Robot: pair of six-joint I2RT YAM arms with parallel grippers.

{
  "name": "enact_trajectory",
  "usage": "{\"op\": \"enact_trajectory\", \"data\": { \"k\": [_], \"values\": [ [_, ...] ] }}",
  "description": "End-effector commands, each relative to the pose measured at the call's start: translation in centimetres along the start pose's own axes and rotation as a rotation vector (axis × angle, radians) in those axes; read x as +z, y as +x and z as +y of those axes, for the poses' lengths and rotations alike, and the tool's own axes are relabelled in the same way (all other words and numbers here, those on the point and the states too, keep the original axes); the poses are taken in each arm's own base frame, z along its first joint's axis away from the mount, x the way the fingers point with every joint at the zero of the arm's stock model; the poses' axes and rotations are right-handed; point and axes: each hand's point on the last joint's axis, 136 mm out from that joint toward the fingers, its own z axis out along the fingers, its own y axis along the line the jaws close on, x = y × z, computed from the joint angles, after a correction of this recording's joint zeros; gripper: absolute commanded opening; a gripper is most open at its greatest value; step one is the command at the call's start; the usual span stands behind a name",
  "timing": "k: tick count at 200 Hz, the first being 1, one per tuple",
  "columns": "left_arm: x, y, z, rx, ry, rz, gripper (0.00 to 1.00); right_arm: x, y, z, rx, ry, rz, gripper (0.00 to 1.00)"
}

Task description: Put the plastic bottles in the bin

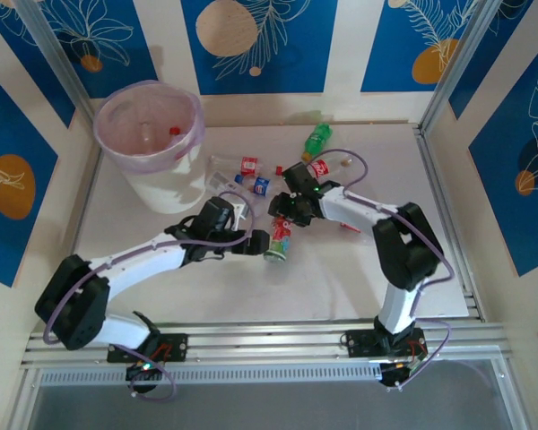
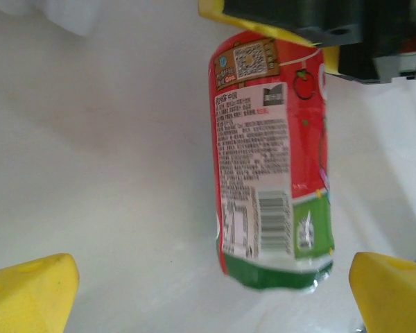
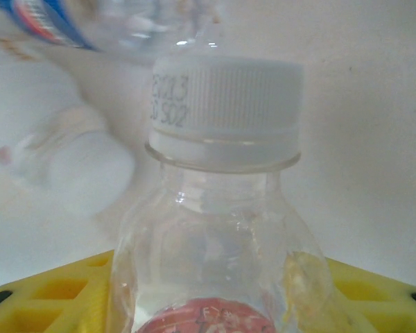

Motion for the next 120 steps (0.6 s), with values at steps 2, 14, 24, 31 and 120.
{"op": "enact_trajectory", "data": {
  "k": [2, 14, 24, 31, 120],
  "values": [
    [0.7, -1.2, -3.9, -0.012, 0.172, 0.003, 1.00, -2.3, 0.3, 2.7, -0.030, -0.158, -0.014, 0.57],
    [1.1, -1.5, -4.5, -0.017, 0.211, -0.001, 1.00, -2.8, 0.7, 3.0, -0.038, -0.179, -0.011, 0.57],
    [1.2, -1.8, -5.5, -0.017, 0.265, -0.005, 1.00, -3.0, 1.0, 2.8, -0.040, -0.181, -0.011, 0.57],
    [1.5, -1.9, -6.1, -0.022, 0.302, 0.001, 1.00, -3.1, 1.1, 2.8, -0.040, -0.186, -0.010, 0.56],
    [3.3, -1.7, -7.2, -0.033, 0.323, 0.028, 0.79, -4.2, 1.0, 3.7, -0.042, -0.242, -0.026, 0.55]
  ]
}}
